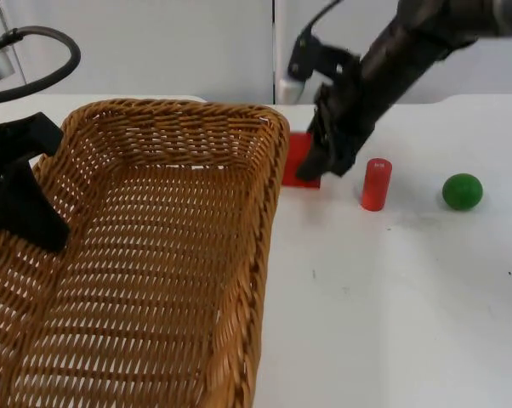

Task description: Pick up the basket with the left hand and place the object to the left of the red cylinder into the basket with the right hand.

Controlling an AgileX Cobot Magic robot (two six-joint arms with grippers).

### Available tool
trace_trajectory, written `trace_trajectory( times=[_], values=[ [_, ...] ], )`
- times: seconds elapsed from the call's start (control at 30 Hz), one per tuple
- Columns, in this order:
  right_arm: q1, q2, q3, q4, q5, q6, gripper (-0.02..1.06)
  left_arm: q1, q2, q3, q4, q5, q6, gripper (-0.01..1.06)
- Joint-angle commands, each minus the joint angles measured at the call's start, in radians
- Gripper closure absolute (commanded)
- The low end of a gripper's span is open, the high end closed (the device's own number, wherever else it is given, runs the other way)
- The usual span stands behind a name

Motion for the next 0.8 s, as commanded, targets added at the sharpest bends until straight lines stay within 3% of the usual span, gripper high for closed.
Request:
trace_trajectory(
  times=[0.0, 0.33, 0.77],
  values=[
    [0.003, -0.082, -0.007, 0.007, 0.042, 0.006, 1.05, 0.001, -0.011, -0.009, -0.027, 0.017, 0.000, 1.05],
    [0.003, -0.242, -0.007, 0.000, 0.137, 0.179, 1.05, 0.001, -0.011, -0.009, -0.026, 0.010, 0.004, 1.05],
    [0.012, -0.418, -0.007, -0.160, 0.325, 0.423, 1.05, 0.001, -0.011, -0.009, 0.003, 0.006, 0.004, 1.05]
  ],
)
